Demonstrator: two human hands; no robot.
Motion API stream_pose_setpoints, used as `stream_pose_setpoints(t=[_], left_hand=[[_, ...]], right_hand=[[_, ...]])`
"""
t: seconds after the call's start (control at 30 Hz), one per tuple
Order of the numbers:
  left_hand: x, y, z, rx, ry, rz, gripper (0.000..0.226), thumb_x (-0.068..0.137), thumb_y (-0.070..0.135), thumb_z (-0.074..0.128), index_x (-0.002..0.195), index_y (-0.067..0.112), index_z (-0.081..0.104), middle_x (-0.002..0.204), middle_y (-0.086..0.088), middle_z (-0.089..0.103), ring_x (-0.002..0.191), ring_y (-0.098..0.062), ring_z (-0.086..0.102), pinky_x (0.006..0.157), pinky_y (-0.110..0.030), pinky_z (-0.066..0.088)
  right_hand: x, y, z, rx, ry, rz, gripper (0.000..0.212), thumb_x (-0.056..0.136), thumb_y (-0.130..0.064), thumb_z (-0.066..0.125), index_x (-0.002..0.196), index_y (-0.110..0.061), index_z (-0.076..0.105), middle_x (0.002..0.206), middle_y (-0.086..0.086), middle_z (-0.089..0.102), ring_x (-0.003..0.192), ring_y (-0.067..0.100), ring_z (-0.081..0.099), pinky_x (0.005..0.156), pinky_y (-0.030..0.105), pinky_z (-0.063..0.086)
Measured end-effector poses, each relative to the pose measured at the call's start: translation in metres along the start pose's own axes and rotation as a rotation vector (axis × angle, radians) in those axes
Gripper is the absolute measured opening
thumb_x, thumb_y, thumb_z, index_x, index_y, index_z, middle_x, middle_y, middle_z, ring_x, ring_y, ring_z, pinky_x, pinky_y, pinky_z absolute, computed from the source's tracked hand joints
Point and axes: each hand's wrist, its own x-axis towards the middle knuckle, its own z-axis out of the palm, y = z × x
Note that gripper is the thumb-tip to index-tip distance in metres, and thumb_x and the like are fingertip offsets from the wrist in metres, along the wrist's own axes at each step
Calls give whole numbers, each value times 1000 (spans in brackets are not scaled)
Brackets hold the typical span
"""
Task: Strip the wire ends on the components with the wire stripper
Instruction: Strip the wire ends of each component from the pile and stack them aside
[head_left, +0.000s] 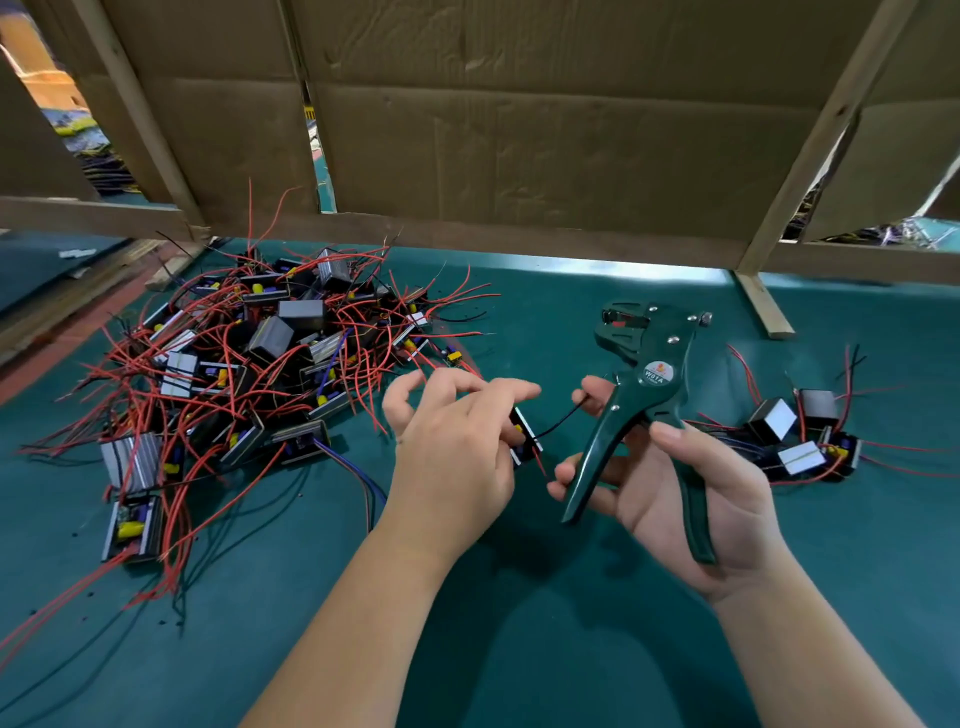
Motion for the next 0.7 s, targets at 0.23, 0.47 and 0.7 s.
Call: stream_pose_setpoints(t=[0.23,0.47,0.7], left_hand=[[-2,2,1,73,-131,-189,35,64,18,44,85,27,71,64,9,61,78,-19,60,100,-37,17],[-3,-4,9,-420,-361,-124,52,90,26,59,140,23,43,110,13,59,101,-2,55,96,-23,37],[-3,-12,10,-291,-280,-184,20,98,38,50,104,29,67,75,11,71,73,-7,63,69,-32,50]], right_hand=[[2,8,3,-69,9,61,58,72,-12,56,128,3,51,118,15,60,75,42,63,72,56,54],[2,7,2,-89,-82,107,87,57,-27,86,130,4,51,107,26,60,77,43,62,74,56,52],[-1,3,1,-91,-48,81,58,67,-19,64,122,-1,60,103,23,60,77,47,61,75,59,51]])
